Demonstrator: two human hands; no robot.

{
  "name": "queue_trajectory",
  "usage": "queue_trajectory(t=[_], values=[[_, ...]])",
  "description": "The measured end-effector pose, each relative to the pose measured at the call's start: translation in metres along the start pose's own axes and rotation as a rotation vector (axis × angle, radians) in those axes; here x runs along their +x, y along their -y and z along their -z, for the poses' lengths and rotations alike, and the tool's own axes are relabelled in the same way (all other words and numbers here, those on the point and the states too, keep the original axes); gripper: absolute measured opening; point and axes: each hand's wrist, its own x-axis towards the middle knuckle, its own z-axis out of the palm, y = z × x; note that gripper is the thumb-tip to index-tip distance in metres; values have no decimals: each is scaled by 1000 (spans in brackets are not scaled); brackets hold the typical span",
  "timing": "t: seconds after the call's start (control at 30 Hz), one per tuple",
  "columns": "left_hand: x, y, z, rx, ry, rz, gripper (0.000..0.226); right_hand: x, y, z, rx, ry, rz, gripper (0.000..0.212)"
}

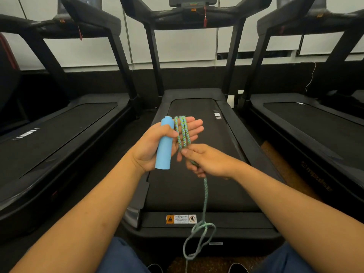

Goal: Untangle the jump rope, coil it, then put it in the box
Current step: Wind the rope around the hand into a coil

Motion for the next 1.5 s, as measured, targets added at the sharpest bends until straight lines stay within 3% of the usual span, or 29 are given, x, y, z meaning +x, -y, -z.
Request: queue_trajectory(t=[0.2,0.37,0.47,0.6,0.73,0.87,0.97,1.07,1.17,1.33,1.5], values=[[5,2,20,99,-170,-40,62,-7,13,-8,-256,90,-5,34],[0,6,26,341,-223,52,56,-18,39,6,-324,-18,66,27],[-4,8,20,471,-170,170,35,-20,46,22,-227,-157,132,25],[-6,11,5,487,23,283,58,-16,41,42,-142,-295,174,24],[-4,14,-6,435,137,329,52,-9,23,52,-18,-334,154,23],[-6,10,-17,312,95,271,27,-6,7,45,17,-286,167,24],[-5,5,-16,259,68,195,55,-8,0,30,118,-182,106,32],[-5,4,-10,110,54,116,53,-3,-4,14,146,-163,0,32],[-4,-1,-8,-74,75,64,64,-2,-5,3,140,-10,-25,25],[0,-4,10,6,-64,-17,68,-5,2,-11,3,125,-43,31],[-1,1,27,194,-186,24,61,-13,22,-4,-161,160,-16,30]])
